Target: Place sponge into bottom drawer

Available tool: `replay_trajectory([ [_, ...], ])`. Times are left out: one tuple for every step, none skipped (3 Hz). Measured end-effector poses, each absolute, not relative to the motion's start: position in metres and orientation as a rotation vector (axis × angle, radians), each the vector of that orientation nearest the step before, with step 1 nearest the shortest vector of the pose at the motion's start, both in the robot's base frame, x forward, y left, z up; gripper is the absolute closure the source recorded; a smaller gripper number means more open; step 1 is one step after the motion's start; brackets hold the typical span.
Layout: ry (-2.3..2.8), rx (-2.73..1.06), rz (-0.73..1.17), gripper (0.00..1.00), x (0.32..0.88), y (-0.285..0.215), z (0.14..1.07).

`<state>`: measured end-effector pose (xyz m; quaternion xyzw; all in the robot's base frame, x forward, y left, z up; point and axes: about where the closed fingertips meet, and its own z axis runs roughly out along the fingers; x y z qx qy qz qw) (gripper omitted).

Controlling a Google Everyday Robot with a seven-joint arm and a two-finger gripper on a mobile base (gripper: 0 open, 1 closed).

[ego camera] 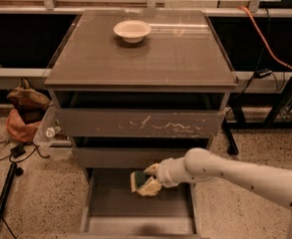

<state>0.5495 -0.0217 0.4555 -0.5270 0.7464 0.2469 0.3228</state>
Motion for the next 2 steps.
replay_trajectory([
  [1.939, -1.401, 0.655, 1.0, 0.559, 0.023, 0.373],
  [1.978, -1.35, 0.706, 1.0, 0.564, 0.045, 0.313],
])
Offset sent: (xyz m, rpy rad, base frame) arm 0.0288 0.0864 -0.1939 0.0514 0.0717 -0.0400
